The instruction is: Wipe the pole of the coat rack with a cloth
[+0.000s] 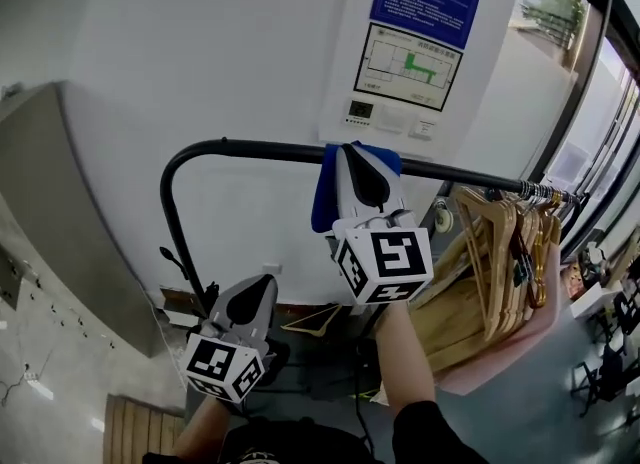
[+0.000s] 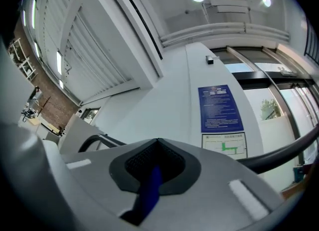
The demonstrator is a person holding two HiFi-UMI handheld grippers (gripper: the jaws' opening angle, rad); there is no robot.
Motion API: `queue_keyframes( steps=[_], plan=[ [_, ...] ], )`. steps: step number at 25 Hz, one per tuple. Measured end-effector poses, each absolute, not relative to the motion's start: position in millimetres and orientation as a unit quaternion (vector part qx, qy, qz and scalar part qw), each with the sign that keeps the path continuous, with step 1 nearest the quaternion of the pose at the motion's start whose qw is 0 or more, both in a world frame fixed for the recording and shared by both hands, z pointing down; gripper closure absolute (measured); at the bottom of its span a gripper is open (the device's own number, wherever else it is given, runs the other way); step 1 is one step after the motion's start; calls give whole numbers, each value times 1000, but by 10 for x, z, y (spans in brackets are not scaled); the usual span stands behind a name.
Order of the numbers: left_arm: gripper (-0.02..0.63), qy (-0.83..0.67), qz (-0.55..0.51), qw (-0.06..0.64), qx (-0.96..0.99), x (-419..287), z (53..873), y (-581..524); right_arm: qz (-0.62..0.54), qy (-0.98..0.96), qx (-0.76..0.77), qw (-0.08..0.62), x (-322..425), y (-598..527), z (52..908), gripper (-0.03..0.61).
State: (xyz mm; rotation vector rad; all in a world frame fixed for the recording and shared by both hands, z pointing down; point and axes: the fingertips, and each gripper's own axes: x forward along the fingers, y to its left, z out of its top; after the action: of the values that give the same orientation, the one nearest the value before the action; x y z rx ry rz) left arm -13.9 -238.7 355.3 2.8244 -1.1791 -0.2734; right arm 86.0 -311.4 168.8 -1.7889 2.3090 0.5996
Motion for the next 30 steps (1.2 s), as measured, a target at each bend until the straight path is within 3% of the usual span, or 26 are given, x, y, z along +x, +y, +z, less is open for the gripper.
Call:
queue_keyframes(
  steps=[12, 16, 23, 30],
  plan=[
    [609, -326, -87, 22, 941, 548, 3445, -2405, 165, 654, -731, 102, 3151, -2684, 1636, 575],
    [609, -320, -86, 25, 943, 633, 3464, -2379, 135, 647, -741, 120, 3592, -2594, 1637, 575],
    [609, -325, -86, 25, 941, 573, 3458, -2330, 142, 680, -709, 118, 3243, -2661, 1612, 577],
    [609, -363, -90, 26, 927, 246, 3487, -2356, 160, 753, -631, 97, 2062, -2884, 1641, 577]
  ],
)
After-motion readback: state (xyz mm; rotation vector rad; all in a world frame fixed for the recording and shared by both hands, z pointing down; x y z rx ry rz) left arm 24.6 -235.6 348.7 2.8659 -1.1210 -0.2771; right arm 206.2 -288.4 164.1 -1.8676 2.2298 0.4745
